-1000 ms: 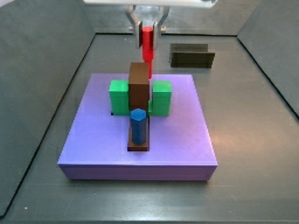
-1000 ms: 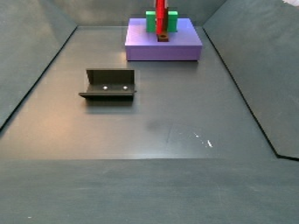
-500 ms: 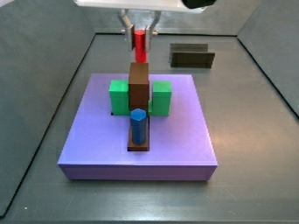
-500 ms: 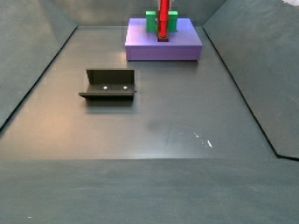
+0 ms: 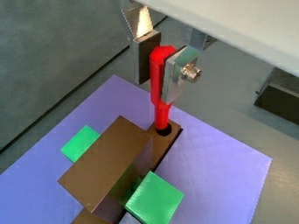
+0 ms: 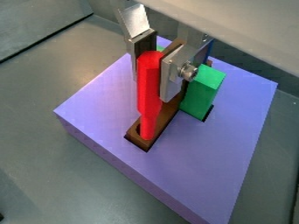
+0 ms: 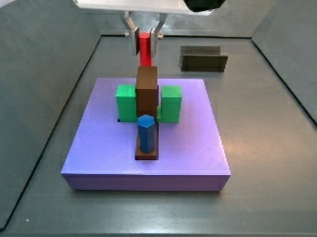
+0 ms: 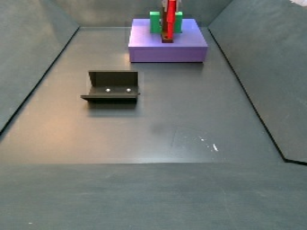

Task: Pick up the red object. Move up. Place the red object on the fixture. Regrasp the red object. Move to above the board. Insert the red object.
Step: Insert the red object.

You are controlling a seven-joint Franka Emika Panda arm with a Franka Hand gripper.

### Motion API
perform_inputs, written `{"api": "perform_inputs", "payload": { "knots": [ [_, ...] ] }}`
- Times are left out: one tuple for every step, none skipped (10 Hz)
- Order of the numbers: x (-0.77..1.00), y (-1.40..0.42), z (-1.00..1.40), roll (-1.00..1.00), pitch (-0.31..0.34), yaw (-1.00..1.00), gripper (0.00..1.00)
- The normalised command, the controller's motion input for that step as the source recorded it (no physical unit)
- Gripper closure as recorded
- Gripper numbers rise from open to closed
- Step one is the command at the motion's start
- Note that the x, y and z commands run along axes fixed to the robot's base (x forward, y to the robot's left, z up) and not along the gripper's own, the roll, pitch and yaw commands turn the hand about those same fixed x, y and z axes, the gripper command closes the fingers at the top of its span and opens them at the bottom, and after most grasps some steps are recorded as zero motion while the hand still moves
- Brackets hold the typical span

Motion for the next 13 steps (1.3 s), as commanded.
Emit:
{"api": "perform_inputs", "payload": {
  "knots": [
    [0.13, -0.03, -0.04, -0.11, 0.000, 0.00, 1.00],
    [0.00, 0.00, -0.15, -0.10, -0.009, 0.00, 1.00],
    [0.00, 0.00, -0.11, -0.11, -0.004, 0.00, 1.00],
    [0.00, 0.00, -0.13, -0.09, -0.019, 0.01, 1.00],
    [0.00, 0.00, -0.17, -0.09, -0.036, 0.01, 1.00],
    [0.00, 0.00, -0.14, -0.07, -0.024, 0.01, 1.00],
    [0.00, -0.06, -0.15, -0.03, -0.021, 0.00, 1.00],
    [0.00, -0.07, -0.23, 0.00, -0.020, 0.00, 1.00],
    [0.01, -0.08, -0.24, 0.00, -0.007, 0.00, 1.00],
    [0.01, -0.08, -0.24, -0.01, -0.010, 0.00, 1.00],
    [0.01, -0.09, -0.23, -0.01, -0.019, 0.00, 1.00],
    [0.00, -0.09, -0.24, -0.01, -0.017, 0.00, 1.00],
    [0.00, -0.09, -0.25, -0.01, -0.021, 0.00, 1.00]
  ]
}}
